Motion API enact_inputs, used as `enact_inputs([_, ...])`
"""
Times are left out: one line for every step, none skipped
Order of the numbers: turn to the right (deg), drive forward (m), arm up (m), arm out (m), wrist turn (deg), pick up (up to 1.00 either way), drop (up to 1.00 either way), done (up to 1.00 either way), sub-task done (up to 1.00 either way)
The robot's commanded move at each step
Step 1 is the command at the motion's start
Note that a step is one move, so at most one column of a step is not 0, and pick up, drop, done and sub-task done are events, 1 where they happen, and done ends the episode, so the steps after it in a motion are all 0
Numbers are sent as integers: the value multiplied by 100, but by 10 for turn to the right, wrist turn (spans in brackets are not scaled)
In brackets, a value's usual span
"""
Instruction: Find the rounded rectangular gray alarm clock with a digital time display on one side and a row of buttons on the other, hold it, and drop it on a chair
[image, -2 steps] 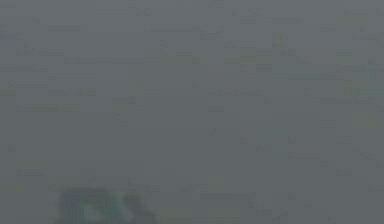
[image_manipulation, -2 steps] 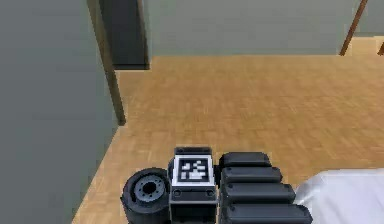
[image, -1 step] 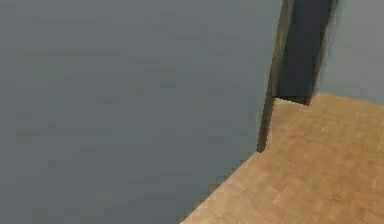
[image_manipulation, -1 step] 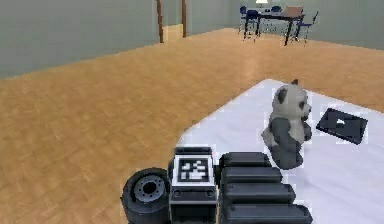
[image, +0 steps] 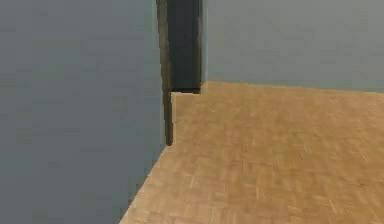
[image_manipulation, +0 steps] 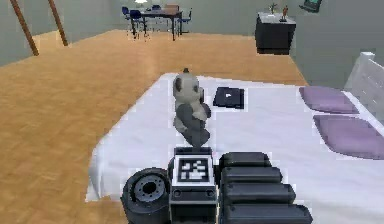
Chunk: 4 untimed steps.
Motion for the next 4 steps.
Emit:
enact_inputs([0,100,0,0,0,0,0,0,0])
enact_inputs([360,0,0,0,0,0,0,0,0])
enact_inputs([0,5,0,0,0,0,0,0,0])
enact_inputs([330,0,0,0,0,0,0,0,0])
